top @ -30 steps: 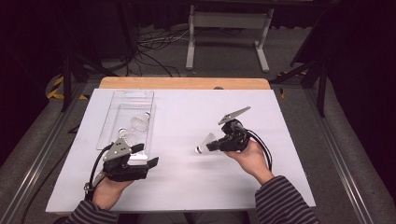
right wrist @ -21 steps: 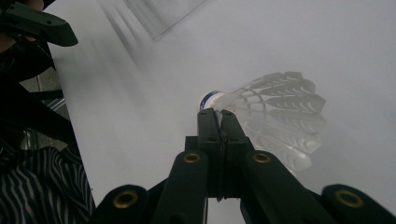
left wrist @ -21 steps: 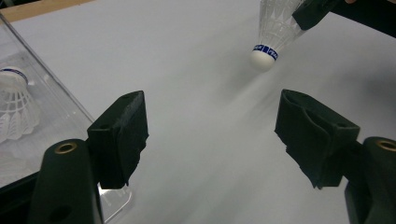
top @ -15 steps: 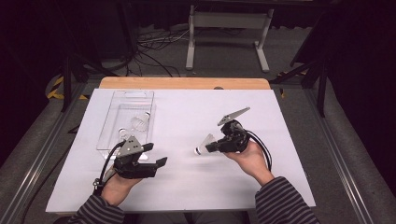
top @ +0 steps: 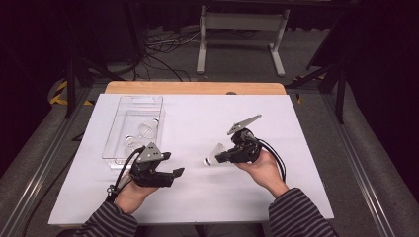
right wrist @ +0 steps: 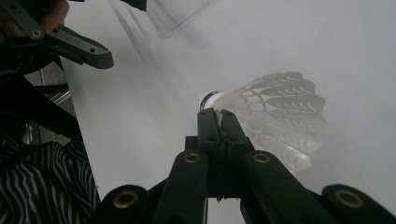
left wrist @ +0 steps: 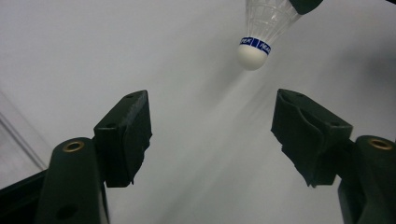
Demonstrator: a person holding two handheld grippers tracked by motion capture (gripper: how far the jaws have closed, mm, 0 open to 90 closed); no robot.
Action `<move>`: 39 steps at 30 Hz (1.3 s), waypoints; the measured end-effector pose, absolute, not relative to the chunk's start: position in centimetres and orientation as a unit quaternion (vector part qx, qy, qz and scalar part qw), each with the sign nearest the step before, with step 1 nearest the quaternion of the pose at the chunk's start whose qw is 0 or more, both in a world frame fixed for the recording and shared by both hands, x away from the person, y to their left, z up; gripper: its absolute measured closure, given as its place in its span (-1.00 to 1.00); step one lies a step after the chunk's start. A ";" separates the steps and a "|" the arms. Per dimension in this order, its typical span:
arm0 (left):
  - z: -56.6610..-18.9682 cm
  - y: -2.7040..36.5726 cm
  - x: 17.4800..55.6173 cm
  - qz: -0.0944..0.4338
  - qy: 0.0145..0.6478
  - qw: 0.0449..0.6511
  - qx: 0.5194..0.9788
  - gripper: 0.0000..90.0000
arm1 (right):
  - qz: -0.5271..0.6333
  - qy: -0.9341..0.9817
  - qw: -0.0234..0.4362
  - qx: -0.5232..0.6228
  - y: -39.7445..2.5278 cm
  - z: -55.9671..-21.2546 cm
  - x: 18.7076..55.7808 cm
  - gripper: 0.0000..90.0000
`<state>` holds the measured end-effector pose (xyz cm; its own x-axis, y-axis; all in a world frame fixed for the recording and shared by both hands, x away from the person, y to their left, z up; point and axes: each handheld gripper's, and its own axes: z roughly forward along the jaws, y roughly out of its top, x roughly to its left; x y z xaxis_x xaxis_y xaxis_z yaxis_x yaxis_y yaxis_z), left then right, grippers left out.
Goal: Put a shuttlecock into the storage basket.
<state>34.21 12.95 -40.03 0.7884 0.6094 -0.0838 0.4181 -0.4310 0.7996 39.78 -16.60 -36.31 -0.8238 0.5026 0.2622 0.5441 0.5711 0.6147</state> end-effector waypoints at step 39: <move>-40.2 8.3 36.0 0.074 0.265 0.372 0.887 -0.26 | -0.354 -0.896 0.040 -0.265 -14.1 -35.9 39.6 1.00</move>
<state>35.95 8.27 -40.16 0.8486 0.5250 -0.0650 0.4143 -0.5831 0.6989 39.58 -14.10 -35.94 -0.8563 0.4462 0.2600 0.5034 0.6084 0.6136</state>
